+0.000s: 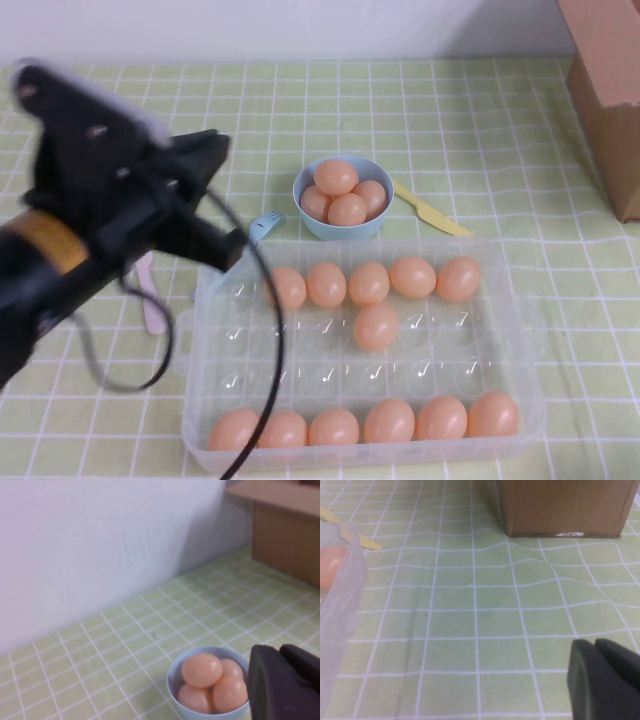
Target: Take an egg out of the egg box
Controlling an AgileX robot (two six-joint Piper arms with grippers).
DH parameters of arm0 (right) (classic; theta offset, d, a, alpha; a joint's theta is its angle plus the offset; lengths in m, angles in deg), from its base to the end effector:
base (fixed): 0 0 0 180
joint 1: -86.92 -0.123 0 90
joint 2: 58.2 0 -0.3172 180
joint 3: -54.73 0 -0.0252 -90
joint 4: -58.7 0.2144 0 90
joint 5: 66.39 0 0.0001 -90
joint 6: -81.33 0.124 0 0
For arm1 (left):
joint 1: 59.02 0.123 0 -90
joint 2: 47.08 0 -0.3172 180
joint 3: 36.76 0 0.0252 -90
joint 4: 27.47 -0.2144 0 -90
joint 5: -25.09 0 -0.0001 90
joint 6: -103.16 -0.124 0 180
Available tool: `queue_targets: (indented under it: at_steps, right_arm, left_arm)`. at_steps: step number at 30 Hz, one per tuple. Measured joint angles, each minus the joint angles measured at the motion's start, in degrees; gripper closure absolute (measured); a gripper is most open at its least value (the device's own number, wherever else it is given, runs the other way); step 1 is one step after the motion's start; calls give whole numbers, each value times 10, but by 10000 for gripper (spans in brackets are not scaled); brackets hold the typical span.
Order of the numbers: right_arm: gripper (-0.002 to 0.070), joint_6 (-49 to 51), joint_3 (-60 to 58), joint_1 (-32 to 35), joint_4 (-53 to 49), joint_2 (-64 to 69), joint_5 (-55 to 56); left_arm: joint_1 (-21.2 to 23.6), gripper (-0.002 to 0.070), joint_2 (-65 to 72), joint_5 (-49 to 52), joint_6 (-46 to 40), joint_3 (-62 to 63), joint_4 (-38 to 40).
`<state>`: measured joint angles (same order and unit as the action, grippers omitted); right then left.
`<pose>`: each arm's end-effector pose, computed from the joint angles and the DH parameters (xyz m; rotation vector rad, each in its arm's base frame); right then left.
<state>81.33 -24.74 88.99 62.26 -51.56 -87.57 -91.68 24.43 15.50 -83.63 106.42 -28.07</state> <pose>0.0156 0.0022 0.1625 0.0726 1.8706 0.0360 0.1964 -0.1261 0.3614 0.5950 1.6291 -0.3271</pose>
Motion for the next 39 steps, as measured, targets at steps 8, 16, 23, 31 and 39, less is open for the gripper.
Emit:
queue_targets:
  at_steps: [8,16,23,31,39]
  right_arm:
    - [694,0,0,0,0,0,0]
    - [694,0,0,0,0,0,0]
    - [694,0,0,0,0,0,0]
    - [694,0,0,0,0,0,0]
    - [694,0,0,0,0,0,0]
  left_arm:
    - [0,677,-191,52,10,-76,6]
    - [0,677,-263,239,19,-88,6]
    - [0,677,-284,364,90,-88,-57]
    - [17,677,-405,372,148,-156,-117]
    - [157,678,-592,362,149,-262,-87]
